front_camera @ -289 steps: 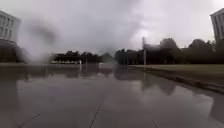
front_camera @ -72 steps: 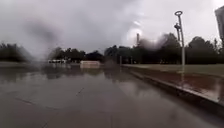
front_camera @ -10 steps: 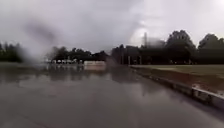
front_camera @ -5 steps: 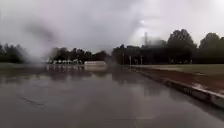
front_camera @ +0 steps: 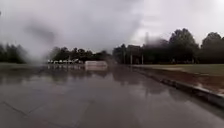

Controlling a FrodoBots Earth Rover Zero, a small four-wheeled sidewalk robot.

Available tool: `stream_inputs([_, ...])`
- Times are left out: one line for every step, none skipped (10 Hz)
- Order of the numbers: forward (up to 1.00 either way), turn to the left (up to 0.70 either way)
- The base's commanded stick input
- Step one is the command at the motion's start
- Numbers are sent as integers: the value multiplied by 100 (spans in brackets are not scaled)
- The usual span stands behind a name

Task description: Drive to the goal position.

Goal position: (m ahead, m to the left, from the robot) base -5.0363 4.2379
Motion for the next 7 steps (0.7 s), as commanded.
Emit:
stream_inputs([70,0])
stream_inputs([70,0])
stream_inputs([70,0])
stream_inputs([70,0])
stream_inputs([70,0])
stream_inputs([70,0])
stream_inputs([70,0])
